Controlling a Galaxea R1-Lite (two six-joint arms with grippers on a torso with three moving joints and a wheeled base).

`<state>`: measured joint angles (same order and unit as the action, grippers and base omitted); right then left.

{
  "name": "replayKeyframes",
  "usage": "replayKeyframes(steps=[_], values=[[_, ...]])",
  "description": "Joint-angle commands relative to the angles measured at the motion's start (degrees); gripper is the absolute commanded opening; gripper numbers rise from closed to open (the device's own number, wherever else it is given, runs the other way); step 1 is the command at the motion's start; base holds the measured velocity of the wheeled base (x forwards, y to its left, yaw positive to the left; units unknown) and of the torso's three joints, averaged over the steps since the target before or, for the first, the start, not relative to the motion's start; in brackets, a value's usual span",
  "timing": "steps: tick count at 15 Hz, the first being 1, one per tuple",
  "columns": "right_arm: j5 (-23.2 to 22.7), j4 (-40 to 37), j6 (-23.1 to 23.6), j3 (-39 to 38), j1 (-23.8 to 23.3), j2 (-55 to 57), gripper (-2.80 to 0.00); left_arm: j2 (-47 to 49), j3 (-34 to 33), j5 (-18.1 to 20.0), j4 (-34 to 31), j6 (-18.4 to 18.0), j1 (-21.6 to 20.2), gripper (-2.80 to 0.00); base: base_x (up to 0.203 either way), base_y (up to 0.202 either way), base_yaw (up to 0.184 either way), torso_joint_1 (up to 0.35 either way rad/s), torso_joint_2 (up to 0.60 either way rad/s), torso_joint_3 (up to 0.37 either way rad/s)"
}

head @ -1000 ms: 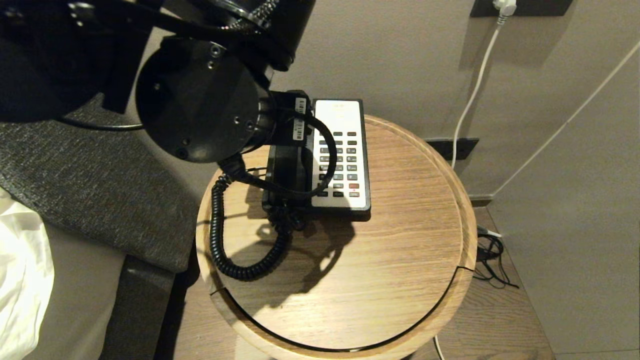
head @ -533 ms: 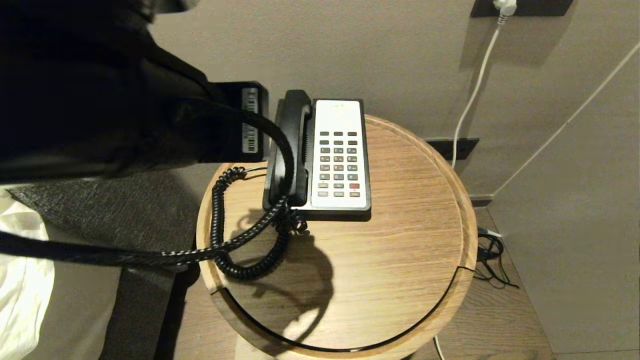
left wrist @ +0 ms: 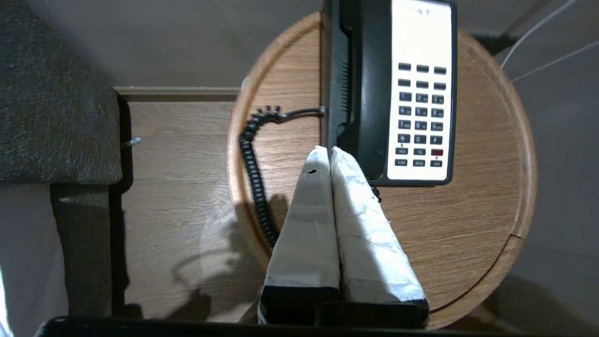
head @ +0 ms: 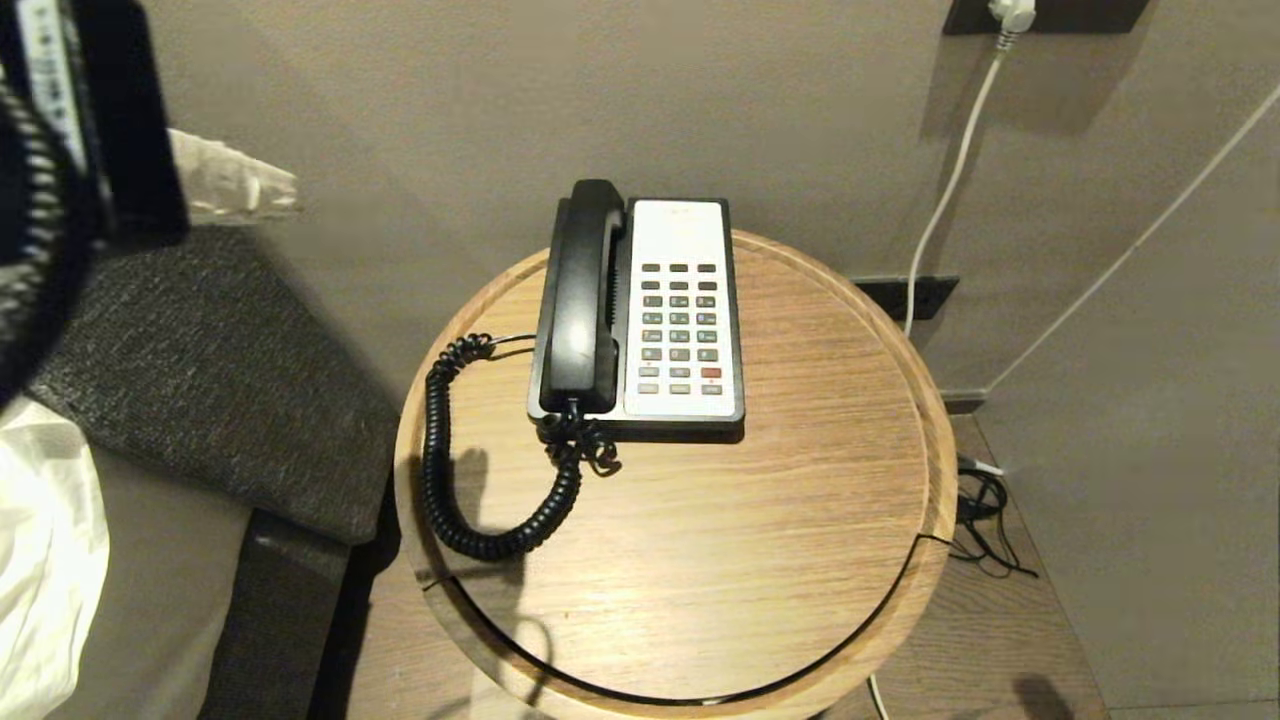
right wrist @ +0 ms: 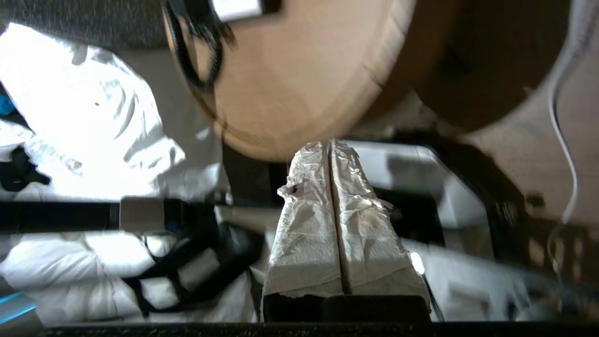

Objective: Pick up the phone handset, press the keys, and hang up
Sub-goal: End the call using the dial pad

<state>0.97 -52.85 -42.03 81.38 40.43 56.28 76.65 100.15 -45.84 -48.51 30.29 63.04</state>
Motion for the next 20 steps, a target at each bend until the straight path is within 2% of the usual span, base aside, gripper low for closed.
replayKeyframes(steps=[1,4,9,15,20], values=[[-0.23,3.39,1.44,5.54,0.68,15.49,-2.8,-4.9,-0.91,-0.22,-0.18,0.28,-0.03,-2.8,0.0,0.0,0.0,0.0,0.0,0.0],[-0.41,6.3,4.24,14.91,2.14,27.83,-2.8,-6.78,-0.92,-0.22,-0.43,0.29,-0.11,-2.8,0.0,0.0,0.0,0.0,0.0,0.0],[-0.12,7.94,5.47,26.02,4.0,42.38,-2.8,-8.24,-0.92,-0.23,-0.09,0.29,-0.37,-2.8,0.0,0.0,0.0,0.0,0.0,0.0],[0.0,7.8,5.12,26.43,7.79,45.3,-2.8,-10.98,-3.17,-0.22,0.2,0.38,-0.65,-2.8,0.0,0.0,0.0,0.0,0.0,0.0],[1.97,8.23,5.04,26.39,8.33,48.41,-2.8,-12.14,-4.44,-0.22,0.44,0.38,-1.47,-2.8,0.0,0.0,0.0,0.0,0.0,0.0]])
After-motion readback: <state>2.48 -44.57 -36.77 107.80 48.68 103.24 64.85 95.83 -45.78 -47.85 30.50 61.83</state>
